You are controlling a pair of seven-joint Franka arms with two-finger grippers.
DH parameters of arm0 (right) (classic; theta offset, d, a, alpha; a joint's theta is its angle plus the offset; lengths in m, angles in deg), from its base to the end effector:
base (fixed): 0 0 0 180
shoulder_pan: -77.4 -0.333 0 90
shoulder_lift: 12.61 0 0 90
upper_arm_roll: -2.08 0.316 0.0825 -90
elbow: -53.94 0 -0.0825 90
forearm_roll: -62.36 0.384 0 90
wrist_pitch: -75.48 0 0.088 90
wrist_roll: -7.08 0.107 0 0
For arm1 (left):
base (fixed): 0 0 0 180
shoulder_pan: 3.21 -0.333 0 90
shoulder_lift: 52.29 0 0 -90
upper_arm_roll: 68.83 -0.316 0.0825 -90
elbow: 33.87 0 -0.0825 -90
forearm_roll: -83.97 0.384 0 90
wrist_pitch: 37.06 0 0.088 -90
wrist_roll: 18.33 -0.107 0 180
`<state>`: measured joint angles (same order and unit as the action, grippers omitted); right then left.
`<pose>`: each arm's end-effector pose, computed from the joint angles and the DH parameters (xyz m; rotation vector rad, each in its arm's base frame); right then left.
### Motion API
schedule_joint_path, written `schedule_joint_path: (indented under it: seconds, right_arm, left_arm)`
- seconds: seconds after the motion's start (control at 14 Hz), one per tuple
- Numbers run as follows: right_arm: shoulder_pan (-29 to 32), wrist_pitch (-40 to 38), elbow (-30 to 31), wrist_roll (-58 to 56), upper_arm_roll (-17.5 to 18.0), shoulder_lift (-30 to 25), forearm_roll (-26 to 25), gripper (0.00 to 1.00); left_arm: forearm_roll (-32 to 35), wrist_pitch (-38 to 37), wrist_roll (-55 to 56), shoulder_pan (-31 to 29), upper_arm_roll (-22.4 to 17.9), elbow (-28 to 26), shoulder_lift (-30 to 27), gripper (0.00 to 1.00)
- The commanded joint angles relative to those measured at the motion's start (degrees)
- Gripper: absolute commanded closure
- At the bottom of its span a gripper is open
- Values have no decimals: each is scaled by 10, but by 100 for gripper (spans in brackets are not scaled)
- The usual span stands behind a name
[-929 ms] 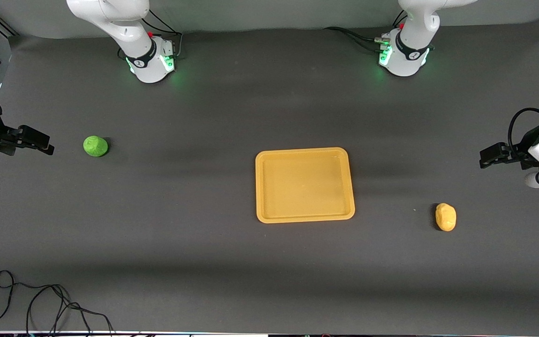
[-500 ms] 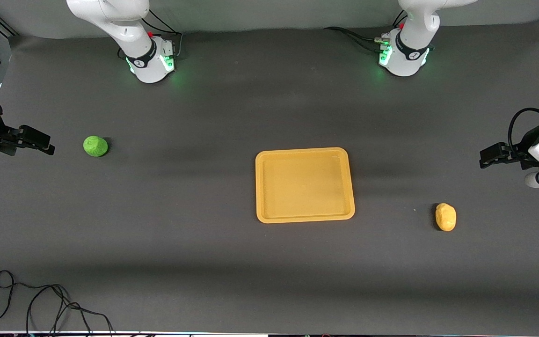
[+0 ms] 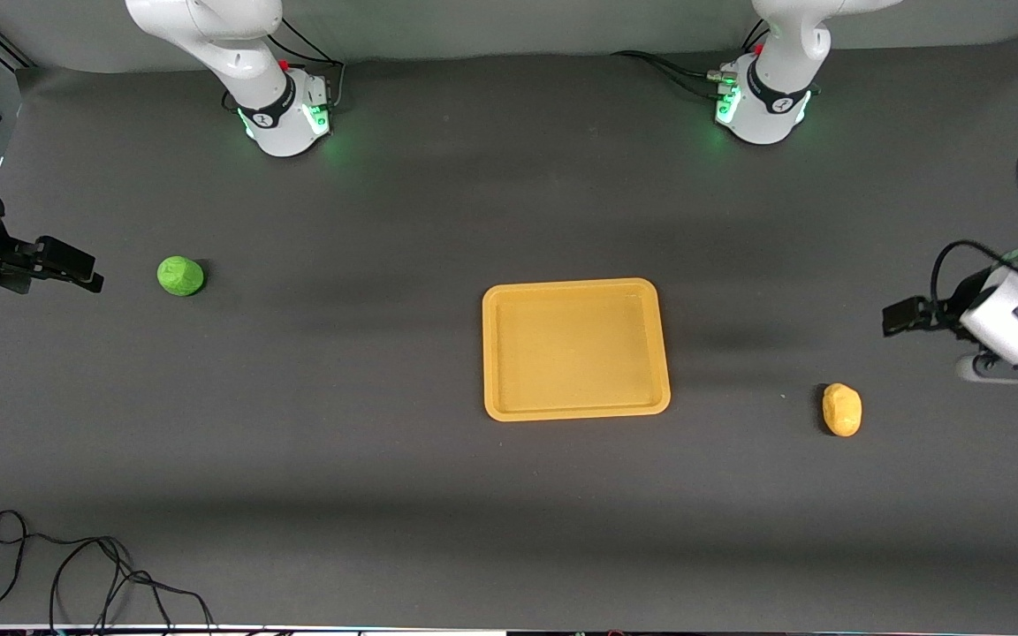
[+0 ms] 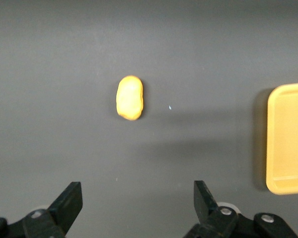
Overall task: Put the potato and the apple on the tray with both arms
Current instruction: 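Move the left gripper toward the yellow potato, then lower the left gripper and grasp the yellow potato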
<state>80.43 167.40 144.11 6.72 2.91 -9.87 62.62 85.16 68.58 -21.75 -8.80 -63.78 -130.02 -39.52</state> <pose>0.5709 -0.0217 0.5991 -3.1355 0.0507 0.0269 0.6218 0.0114 0.4651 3.1375 -0.0860 -0.0884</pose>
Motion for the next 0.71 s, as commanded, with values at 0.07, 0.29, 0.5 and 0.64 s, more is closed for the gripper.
schedule_joint_path:
  seconds: [0.07,0.29,0.5,0.64]
  right_arm:
    - [0,-5,0,12,0,-6,11,0]
    - [0,-6,0,3,1,-8,11,0]
    - [4,-16,21,-44,-5,-26,4,0]
    - [1,-3,68,-82,-45,-61,4,0]
  left_arm:
    - [0,61,-5,-5,0,11,85,0]
    - [2,147,-9,-6,0,20,168,0]
    - [9,193,-19,-10,-1,18,227,0]
    - [10,197,-60,-15,-3,18,241,0]
